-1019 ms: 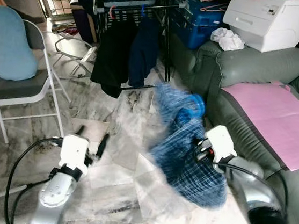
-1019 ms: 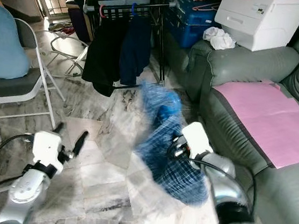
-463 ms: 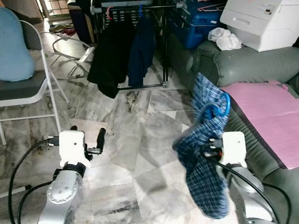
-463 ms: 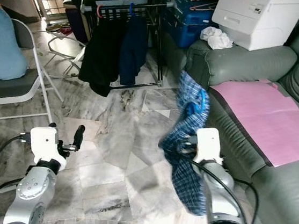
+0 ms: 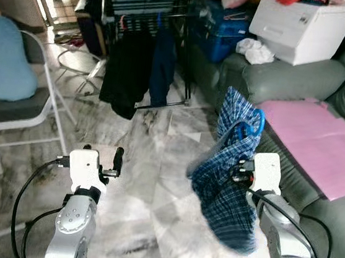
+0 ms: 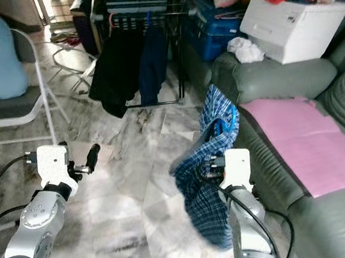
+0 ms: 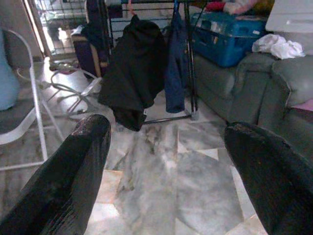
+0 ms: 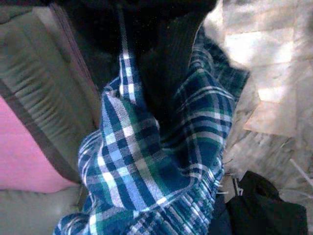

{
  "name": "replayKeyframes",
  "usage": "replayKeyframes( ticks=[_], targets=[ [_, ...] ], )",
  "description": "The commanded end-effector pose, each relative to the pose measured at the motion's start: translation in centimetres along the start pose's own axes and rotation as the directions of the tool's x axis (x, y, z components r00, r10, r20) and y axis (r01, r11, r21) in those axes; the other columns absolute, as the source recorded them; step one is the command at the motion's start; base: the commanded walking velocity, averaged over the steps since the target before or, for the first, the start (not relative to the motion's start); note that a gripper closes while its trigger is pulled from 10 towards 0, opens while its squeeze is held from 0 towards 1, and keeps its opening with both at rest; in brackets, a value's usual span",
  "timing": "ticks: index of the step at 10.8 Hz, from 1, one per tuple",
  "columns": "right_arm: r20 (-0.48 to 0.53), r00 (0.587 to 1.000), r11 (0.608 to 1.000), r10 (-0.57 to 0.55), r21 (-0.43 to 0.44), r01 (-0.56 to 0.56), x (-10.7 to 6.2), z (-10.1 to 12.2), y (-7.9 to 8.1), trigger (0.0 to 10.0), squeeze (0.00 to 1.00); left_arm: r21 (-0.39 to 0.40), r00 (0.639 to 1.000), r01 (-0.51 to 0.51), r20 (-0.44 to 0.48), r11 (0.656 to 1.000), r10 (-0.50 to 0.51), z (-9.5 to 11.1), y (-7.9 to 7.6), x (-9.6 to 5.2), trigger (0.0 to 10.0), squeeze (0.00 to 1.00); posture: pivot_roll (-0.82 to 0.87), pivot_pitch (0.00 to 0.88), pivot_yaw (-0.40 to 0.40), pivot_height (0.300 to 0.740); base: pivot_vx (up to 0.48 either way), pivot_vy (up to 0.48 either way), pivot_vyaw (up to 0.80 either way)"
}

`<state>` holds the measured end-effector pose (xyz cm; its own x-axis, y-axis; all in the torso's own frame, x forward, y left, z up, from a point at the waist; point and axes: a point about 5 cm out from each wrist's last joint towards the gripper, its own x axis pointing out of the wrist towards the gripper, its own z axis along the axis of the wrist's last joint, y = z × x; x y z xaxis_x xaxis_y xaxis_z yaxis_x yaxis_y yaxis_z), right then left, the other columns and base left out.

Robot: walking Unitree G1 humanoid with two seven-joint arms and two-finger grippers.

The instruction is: Hang hanger

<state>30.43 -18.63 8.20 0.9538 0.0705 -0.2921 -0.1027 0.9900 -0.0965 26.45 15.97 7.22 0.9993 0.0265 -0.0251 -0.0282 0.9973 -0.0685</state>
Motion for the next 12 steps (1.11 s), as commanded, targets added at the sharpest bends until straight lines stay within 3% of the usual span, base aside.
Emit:
replayKeyframes(
  ticks=[1, 7, 12],
  targets=[
    [0.039, 0.999, 1.000, 0.000, 0.002, 0.000, 0.11, 1.06, 0.20, 10.0, 0.00, 0.000, 1.000, 0.002, 0.009, 1.000, -0.002, 0.45, 0.21, 0.23, 10.0, 0.00, -0.12, 0.000, 0.094, 0.740, 0.375, 0.000, 0.00],
    [0.023, 1.000, 1.000, 0.002, 0.027, -0.002, 0.22, 1.13, 0.36, 10.0, 0.00, 0.000, 1.000, 0.015, -0.003, 1.000, -0.015, 0.29, -0.10, 0.22, 10.0, 0.00, -0.12, 0.000, 0.094, 0.740, 0.401, 0.000, 0.00],
    [0.028, 0.999, 1.000, 0.022, 0.018, -0.023, 0.31, 1.37, 0.52, 10.0, 0.00, -0.002, 1.000, 0.008, -0.004, 1.000, -0.008, 0.37, -0.26, 0.45, 10.0, 0.00, -0.12, 0.000, 0.093, 0.740, 0.420, 0.000, 0.64]
  ],
)
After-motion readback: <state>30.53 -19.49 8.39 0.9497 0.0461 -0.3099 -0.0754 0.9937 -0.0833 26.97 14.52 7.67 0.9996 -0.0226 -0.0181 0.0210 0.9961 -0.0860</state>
